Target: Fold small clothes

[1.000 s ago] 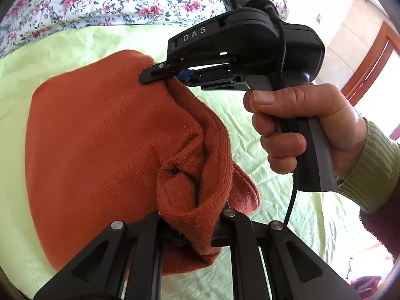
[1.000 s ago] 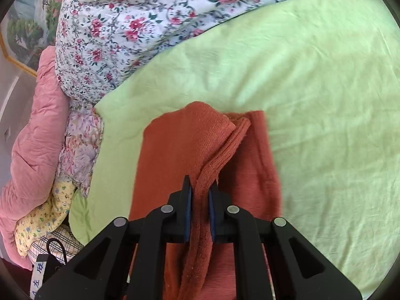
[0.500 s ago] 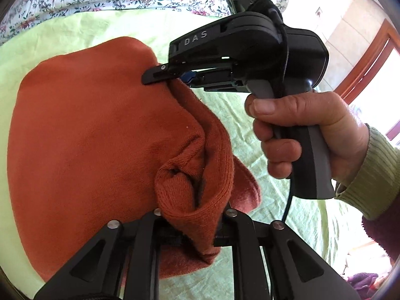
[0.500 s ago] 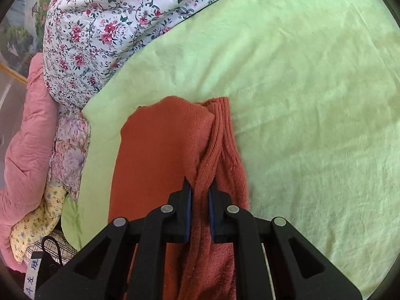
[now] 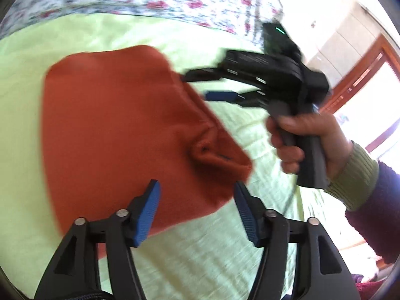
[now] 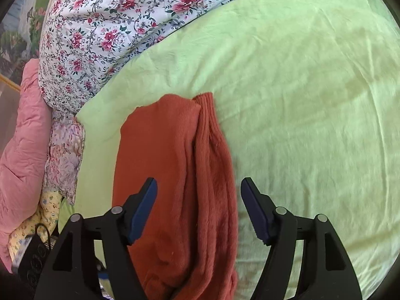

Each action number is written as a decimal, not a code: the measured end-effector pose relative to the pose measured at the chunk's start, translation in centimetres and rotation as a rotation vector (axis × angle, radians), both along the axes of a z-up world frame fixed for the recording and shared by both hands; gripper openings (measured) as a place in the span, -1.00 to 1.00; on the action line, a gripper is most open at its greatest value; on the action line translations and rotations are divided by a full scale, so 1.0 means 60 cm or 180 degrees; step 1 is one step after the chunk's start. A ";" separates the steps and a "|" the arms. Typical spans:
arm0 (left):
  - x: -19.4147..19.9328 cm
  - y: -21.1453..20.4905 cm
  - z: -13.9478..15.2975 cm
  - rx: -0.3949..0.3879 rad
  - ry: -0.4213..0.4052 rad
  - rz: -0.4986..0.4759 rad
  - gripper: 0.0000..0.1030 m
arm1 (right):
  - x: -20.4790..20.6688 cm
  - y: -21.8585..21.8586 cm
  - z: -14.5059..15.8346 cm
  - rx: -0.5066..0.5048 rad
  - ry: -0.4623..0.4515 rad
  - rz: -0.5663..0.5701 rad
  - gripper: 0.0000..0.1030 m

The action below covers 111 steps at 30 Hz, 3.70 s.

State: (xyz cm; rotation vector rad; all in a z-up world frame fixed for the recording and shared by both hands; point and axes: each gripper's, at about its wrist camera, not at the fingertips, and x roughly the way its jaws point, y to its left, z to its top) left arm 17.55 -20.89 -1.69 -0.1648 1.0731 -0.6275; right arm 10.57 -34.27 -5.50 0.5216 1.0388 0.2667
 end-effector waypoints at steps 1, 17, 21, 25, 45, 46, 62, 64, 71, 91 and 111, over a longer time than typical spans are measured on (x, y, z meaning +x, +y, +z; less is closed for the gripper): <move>0.004 0.019 0.001 0.0055 -0.0027 0.0081 0.26 | -0.006 0.003 -0.002 0.0045 0.0021 -0.0006 0.46; 0.148 0.215 -0.092 -0.0301 0.0710 0.1047 0.52 | 0.000 0.022 -0.044 0.0164 0.0267 0.0185 0.51; 0.186 0.191 -0.135 -0.0349 0.0947 0.0963 0.57 | 0.014 0.022 -0.059 0.0233 0.0308 0.0235 0.51; 0.204 0.160 -0.139 -0.0317 0.0786 0.0835 0.34 | 0.021 0.031 -0.077 0.0304 0.0358 0.0277 -0.11; -0.040 0.380 -0.006 -0.0397 0.0317 0.1262 -0.59 | -0.015 0.266 -0.044 0.0816 0.0184 0.1020 -0.48; -0.053 0.402 -0.013 -0.0406 0.0344 0.1356 -0.59 | -0.013 0.286 -0.051 0.0829 0.0203 0.1094 -0.48; 0.028 0.553 -0.124 -0.0656 0.0794 0.1815 0.06 | 0.016 0.336 -0.068 0.0153 0.0288 0.1186 -0.07; 0.064 0.570 -0.126 -0.0704 0.0791 0.1892 0.06 | 0.011 0.326 -0.052 0.0027 0.0190 0.1120 -0.07; 0.168 0.588 -0.117 -0.0477 0.0579 0.1948 -0.86 | -0.012 0.318 -0.003 -0.0008 -0.0110 0.0984 -0.07; -0.076 0.536 -0.052 0.0007 0.0687 0.2203 0.24 | 0.015 0.385 -0.047 -0.0205 0.0212 0.1014 -0.80; -0.153 0.440 -0.087 0.0379 0.0964 0.1954 0.22 | 0.020 0.325 -0.067 -0.0336 0.0127 0.0821 -0.81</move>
